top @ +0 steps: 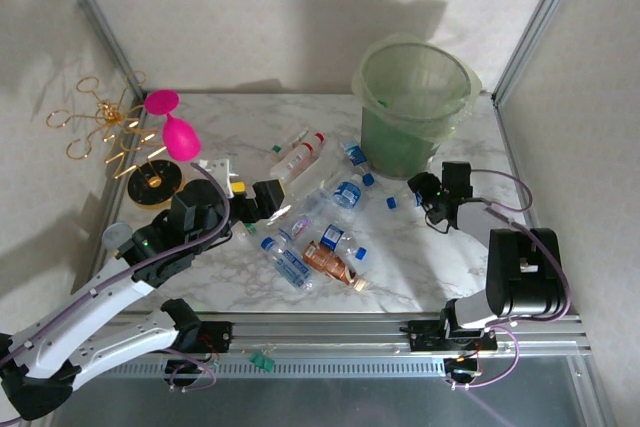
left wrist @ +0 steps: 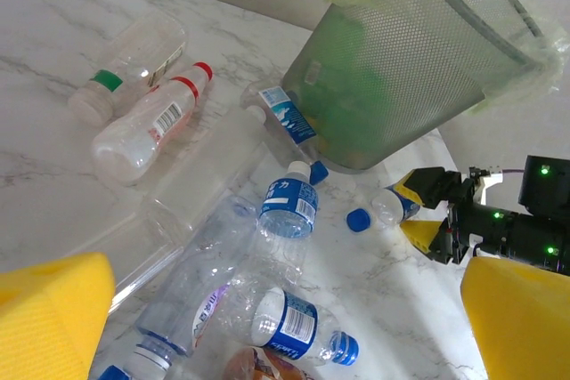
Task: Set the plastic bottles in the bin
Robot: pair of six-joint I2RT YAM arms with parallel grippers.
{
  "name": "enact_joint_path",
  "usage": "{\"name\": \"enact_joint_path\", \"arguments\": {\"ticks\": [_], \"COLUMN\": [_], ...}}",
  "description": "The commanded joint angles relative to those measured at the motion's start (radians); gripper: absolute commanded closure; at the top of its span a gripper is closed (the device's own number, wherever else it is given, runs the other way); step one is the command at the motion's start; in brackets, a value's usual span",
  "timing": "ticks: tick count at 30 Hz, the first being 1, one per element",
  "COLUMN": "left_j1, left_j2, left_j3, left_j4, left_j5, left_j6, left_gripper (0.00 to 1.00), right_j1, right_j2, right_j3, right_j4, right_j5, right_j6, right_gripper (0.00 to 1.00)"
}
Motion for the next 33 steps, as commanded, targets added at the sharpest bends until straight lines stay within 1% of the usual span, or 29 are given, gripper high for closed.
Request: {"name": "enact_joint_path", "arguments": {"ticks": [1,7,12,16,23,27,31,33], "left_j1": [-0.008,-0.006,-0.007,-0.006,-0.006,-0.006,-0.006,-0.006], "left_j2": [0.006,0.01,0.01,0.012,0.012,0.016,0.022,0.021], "left_j3": [0.012,0.017,0.023,0.019,0.019,0.025,0.035,0.038], "left_j4": [0.001,-0.003,-0.007,-0.003,-0.002,-0.002,-0.006,-0.012], "left_j5": [-0.017,-0.019,-0.024,-0.024,-0.022,-0.025,-0.023,-0.027], "left_j6": [0.023,0.025,0.022,0.016,0.008,0.011,0.014,0.018], "left_gripper": [0.0,0.0,0.0,0.0,0.0,0.0,0.0,0.0], "right_j1": [-0.013,-0.032,-0.033,-0.033,-0.033,-0.032,-0.031,-0.029], "right_j2": [0.025,0.086,0.126,0.14,0.097,0.077,0.058,0.024], "right_j3": [0.032,0.059,0.079,0.088,0.085,0.065,0.031,0.009], "right_j4": [0.024,0.023,0.025,0.026,0.016,0.013,0.004,-0.011], "right_j5": [-0.005,0.014,0.035,0.038,0.041,0.032,-0.031,-0.054], "right_j6": [0.0,-0.019,-0.031,-0.04,-0.058,-0.075,-0.101,-0.113], "right_gripper": [0.25,0.3,0.38,0.42,0.5,0.51,0.51,0.51]}}
